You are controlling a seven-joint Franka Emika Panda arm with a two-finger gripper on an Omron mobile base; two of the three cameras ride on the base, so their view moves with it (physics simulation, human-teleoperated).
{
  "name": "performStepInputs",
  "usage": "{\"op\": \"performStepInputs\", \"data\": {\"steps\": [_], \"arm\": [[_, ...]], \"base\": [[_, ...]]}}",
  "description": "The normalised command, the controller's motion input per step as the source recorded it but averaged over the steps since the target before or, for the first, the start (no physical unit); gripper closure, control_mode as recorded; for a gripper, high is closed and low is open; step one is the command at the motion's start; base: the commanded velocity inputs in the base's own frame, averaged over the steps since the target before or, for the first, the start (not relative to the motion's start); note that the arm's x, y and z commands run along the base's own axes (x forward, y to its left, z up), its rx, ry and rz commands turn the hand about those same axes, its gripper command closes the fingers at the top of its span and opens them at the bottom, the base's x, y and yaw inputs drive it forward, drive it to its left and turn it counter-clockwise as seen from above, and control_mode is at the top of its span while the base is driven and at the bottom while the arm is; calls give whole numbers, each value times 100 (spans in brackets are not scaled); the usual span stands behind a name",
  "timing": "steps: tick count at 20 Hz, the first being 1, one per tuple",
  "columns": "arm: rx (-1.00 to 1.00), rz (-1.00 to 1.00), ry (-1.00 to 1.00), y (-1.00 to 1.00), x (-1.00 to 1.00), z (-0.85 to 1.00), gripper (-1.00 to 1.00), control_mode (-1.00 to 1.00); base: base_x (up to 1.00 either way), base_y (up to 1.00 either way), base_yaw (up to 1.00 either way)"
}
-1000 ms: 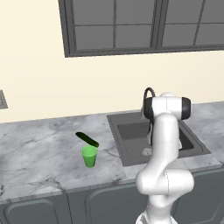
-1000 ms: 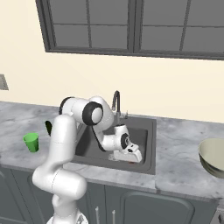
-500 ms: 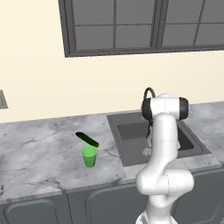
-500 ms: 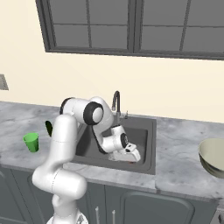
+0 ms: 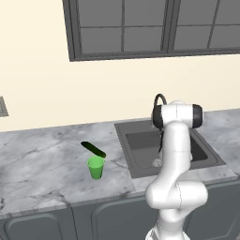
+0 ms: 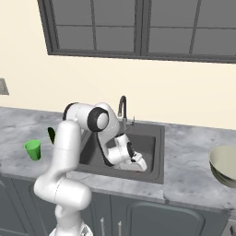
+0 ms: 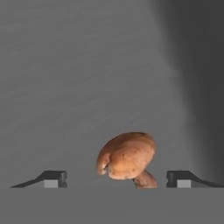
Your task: Remove the cucumber and mushroom from the sink. Then move the bowl and cup from the counter to the sink for washing.
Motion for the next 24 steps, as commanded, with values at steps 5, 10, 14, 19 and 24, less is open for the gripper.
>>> {"op": "performStepInputs", "data": {"steps": [5,10,14,19,24], "arm": [[-6,0,-15,-15,9,-5,-100,-100],[-5,1,-11,-14,8,-6,-100,-100],[-4,0,-3,-14,-1,-20,-100,-100],[0,0,1,-4,-5,-24,-100,-100],[0,0,0,-16,-10,-17,-100,-100]], "base": [[0,0,0],[0,0,0],[0,0,0],[0,0,0],[0,0,0]]}}
